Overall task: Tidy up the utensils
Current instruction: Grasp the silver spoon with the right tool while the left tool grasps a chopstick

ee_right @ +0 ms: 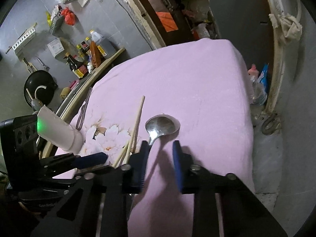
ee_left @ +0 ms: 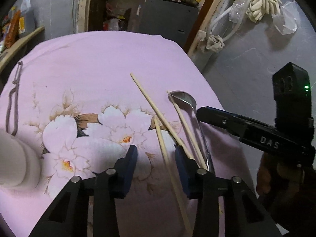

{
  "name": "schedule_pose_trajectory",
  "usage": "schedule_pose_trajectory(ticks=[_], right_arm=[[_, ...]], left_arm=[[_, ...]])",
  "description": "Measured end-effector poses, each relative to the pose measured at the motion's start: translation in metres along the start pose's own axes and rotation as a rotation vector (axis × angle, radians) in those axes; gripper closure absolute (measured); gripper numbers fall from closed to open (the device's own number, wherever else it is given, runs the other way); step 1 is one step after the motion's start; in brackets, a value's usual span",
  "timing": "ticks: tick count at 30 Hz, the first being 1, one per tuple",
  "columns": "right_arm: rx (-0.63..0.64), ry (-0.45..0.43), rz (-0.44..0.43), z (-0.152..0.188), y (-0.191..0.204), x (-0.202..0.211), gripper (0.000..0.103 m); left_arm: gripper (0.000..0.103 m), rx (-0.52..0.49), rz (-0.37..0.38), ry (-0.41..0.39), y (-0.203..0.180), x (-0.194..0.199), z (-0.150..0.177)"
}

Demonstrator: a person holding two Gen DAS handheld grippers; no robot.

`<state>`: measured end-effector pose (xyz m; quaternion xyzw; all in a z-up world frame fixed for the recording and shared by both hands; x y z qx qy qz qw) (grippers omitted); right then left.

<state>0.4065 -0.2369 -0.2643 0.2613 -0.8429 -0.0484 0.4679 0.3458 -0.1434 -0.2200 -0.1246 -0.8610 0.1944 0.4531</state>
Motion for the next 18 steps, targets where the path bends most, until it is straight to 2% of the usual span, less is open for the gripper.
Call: schedule_pose_trajectory(ticks=[6,8,12,18], right_arm=[[-0.012,0.070,-0.057,-0.003,0.008,-0.012,0.087],[-0.023,0.090,-0.075,0.000,0.012,-0.016,0.093],[-0.073,0.097,-0.093,-0.001,0.012,-0.019,0.095],[-0.068,0.079,-0.078,-0.001,0.015,-0.012,0.101]], left_arm=[[0.079,0.040,0.058,0.055,0.005,-0.009,-0.006],[0.079,0.043,0.070,0.073,0.004,-0.011,-0.007],[0.079,0.015,0.076,0.122,0.000,-0.013,-0.007],[0.079,0.016,0.099,0.167,0.001,-0.017,-0.012]])
Point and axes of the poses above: each gripper's, at about its wrist camera, not at the fingertips, and x roughly against the way its jaws point, y to its left, z to its underside, the point moved 6 cm from there along -x, roughly the way its jaws point, and after that the axes turned 12 degrees about z, right-handed, at the moved point
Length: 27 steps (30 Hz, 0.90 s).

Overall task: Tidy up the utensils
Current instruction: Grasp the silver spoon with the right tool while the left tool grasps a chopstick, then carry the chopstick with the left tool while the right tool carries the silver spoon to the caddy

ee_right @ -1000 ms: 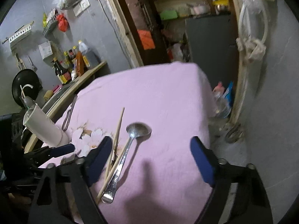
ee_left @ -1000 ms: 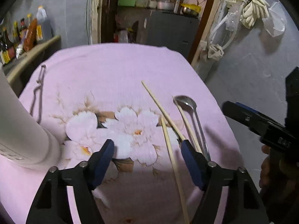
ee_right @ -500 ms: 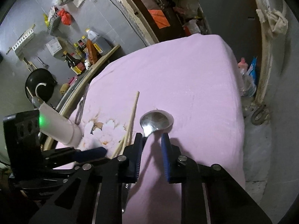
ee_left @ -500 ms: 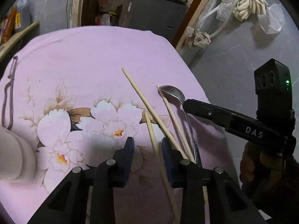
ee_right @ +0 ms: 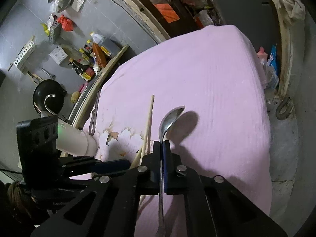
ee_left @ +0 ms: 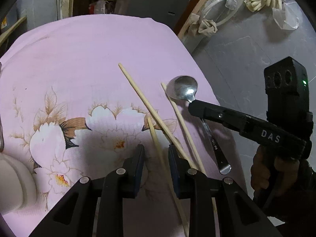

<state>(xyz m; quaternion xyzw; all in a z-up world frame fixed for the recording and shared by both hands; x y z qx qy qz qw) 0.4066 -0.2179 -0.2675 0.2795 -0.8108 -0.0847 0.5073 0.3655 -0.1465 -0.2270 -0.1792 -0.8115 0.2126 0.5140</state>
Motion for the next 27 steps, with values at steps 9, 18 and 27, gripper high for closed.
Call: schedule_pose_trajectory(ticks=[9,18,27], right_arm=[[-0.036,-0.051,0.061,0.009,0.001,0.030,0.101],[-0.039,-0.278,0.087,-0.002,0.046,0.102,0.101],[0.046,-0.539,0.040,-0.042,0.156,0.155,0.101]], left_arm=[[0.098,-0.002,0.021,0.035,-0.005,-0.004,-0.006],[0.098,-0.082,0.085,-0.187,-0.030,0.078,0.001],[0.098,-0.120,0.109,-0.499,-0.019,0.219,-0.016]])
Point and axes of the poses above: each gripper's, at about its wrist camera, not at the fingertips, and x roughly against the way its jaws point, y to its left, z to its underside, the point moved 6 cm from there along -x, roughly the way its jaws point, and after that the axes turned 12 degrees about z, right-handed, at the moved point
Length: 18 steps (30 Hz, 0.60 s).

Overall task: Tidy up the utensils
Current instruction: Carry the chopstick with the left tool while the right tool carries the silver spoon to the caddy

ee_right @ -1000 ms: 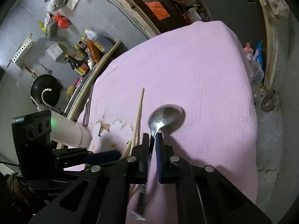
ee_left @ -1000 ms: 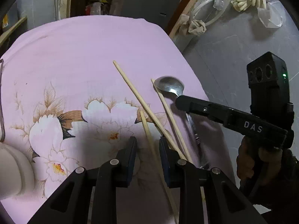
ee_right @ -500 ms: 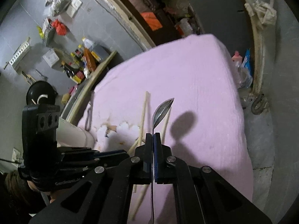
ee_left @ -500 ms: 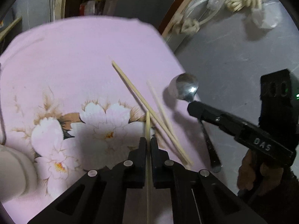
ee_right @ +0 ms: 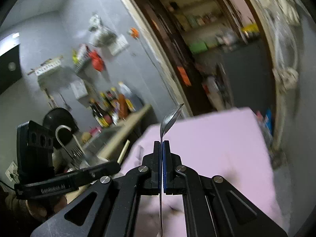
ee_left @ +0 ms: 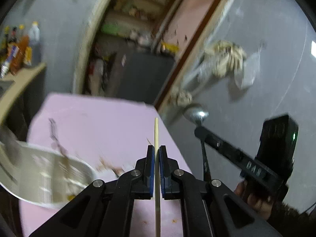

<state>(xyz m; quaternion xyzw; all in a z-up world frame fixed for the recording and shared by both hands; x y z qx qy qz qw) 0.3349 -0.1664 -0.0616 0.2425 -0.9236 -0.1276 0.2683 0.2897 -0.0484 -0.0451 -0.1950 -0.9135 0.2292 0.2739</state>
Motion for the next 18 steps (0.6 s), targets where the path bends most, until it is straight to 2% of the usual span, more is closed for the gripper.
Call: schedule_pose_trajectory(ticks=[8,11,15,18], right_arm=[[0.055,-0.188,-0.047,-0.045,0.102,-0.003,0.101],[0.070,-0.253,-0.074,-0.058,0.133,-0.006,0.101],[0.040,-0.269,-0.106,-0.060,0.156,-0.015,0.101],[-0.005,-0.276,-0.089,-0.049,0.161,-0.031,0.101]], left_arm=[[0.098,-0.066,-0.086,-0.152,0.046,0.078,-0.070],[0.098,-0.083,-0.093,-0.228,0.055,0.102,-0.088],[0.098,-0.050,-0.060,-0.382,0.078,0.136,-0.103],[0.098,-0.028,-0.089,-0.470,0.101,0.147,-0.105]])
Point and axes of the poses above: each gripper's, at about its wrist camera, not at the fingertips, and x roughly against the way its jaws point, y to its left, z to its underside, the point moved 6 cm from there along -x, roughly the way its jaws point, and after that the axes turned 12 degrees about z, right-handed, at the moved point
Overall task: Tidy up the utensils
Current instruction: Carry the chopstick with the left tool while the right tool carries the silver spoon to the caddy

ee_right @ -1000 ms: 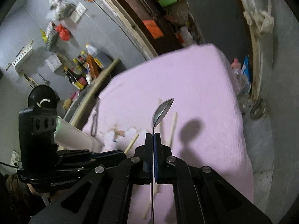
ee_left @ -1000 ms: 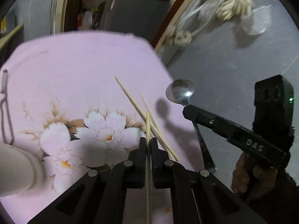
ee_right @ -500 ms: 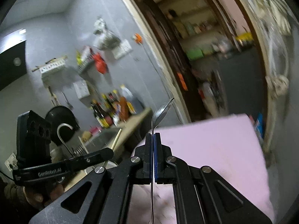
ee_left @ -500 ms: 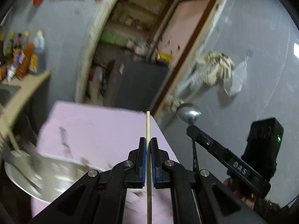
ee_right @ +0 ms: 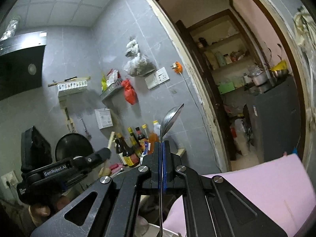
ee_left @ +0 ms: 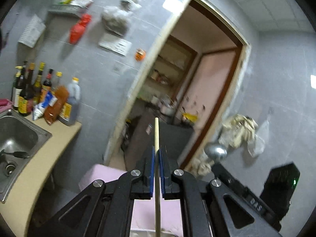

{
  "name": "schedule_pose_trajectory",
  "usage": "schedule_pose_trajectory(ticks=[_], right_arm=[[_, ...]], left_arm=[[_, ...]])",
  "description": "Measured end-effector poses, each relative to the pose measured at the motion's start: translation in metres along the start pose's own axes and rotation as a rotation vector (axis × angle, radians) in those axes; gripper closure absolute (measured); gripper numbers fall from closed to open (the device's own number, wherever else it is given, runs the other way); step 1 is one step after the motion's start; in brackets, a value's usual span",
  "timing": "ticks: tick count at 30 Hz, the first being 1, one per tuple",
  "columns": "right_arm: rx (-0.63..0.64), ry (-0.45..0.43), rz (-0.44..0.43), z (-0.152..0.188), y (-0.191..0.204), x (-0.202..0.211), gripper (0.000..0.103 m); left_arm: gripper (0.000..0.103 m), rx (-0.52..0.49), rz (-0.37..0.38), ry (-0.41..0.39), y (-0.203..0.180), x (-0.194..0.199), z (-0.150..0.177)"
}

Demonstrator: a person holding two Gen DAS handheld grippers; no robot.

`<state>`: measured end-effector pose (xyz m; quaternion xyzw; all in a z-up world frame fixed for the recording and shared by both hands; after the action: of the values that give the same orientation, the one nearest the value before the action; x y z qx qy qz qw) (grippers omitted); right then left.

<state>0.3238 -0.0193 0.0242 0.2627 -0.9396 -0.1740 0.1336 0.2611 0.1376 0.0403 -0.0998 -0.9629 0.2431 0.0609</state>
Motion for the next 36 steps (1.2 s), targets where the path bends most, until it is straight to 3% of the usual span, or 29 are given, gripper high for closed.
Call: schedule_pose_trajectory(ticks=[9,16,28,33,36], right_arm=[[-0.067,0.053,0.037,0.070,-0.025,-0.014,0.101],[-0.071,0.039,0.062,0.098,-0.035,-0.016,0.101],[0.088,0.027,0.066,0.121,-0.028,-0.015,0.101],[0.145,0.032,0.066,0.125,-0.026,-0.016,0.101],[0.155,0.044,0.067,0.126,-0.027,-0.017,0.101]], left_arm=[[0.098,0.031,-0.201,-0.142,0.056,0.010,0.028],[0.098,-0.013,-0.342,-0.234,0.062,0.019,0.053],[0.098,-0.169,-0.436,-0.325,0.042,0.030,0.076],[0.098,-0.269,-0.460,-0.328,0.034,0.024,0.083],[0.098,-0.276,-0.454,-0.300,0.035,0.022,0.088]])
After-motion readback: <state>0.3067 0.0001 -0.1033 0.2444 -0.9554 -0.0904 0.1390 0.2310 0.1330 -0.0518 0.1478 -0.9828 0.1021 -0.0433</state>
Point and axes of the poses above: each gripper's, at about its wrist camera, not at the fingertips, and x roughly against the way its jaws point, y to its left, z to its underside, the point moved 6 cm from there along -x, roughly the way its jaws point, and after that the axes turned 12 degrees about z, right-handed, at the moved point
